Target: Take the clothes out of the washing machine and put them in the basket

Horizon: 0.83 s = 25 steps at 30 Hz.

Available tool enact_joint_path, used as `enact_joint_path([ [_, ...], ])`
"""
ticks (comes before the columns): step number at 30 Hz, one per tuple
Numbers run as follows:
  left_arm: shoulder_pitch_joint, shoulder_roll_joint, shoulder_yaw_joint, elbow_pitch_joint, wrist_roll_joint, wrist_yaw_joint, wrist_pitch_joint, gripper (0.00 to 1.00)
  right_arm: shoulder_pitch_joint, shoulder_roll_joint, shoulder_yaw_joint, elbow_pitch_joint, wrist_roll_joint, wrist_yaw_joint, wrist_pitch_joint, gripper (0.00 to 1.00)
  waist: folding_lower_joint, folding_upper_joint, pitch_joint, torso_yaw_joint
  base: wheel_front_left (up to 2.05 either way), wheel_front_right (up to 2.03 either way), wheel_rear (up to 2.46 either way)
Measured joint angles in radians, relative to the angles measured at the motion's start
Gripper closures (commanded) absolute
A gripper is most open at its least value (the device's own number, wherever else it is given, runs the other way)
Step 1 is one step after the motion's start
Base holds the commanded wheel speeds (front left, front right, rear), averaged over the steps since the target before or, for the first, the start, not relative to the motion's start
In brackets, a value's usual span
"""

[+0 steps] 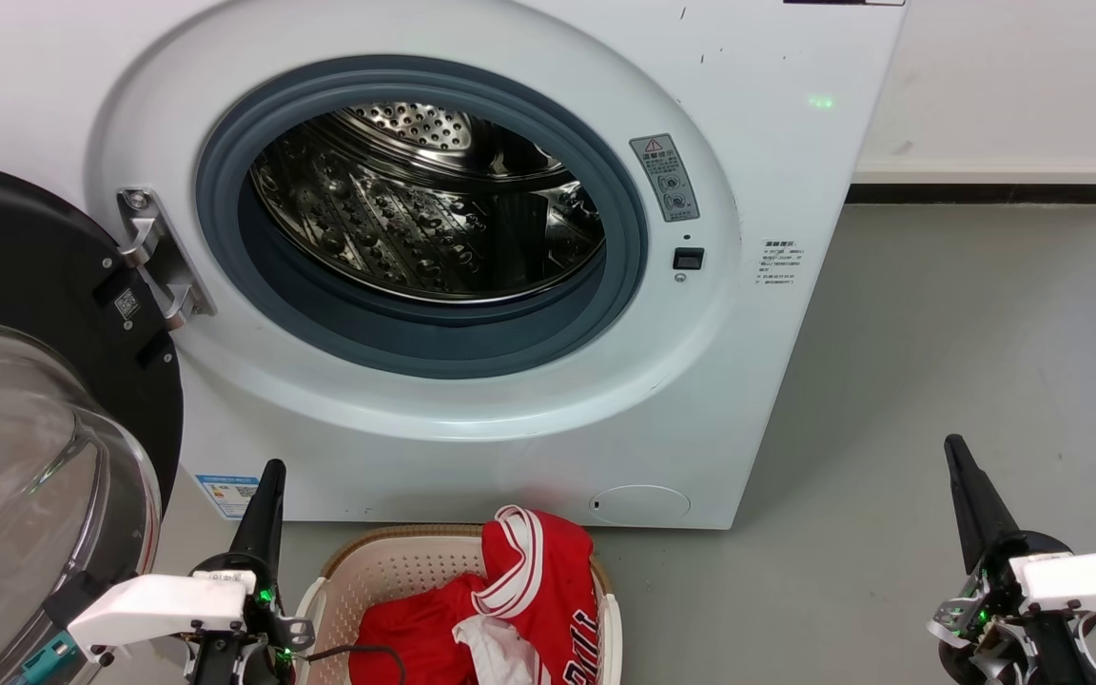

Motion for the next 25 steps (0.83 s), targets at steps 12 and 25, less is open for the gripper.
enact_joint_path([
  [12,-0.013,0.0,0.005,0.007,-0.083,-0.005,0.018,1.0,-0.012,0.0,-0.003,0.007,0.085,0.0,0.02,1.0,0.0,0.0,-0.003,-0.002,0.0,0.0,0.0],
  [25,-0.018,0.0,0.008,0.012,-0.129,-0.006,0.029,1.0,-0.016,0.0,-0.004,0.012,0.131,0.0,0.032,1.0,0.0,0.0,-0.004,-0.003,0.0,0.0,0.0],
])
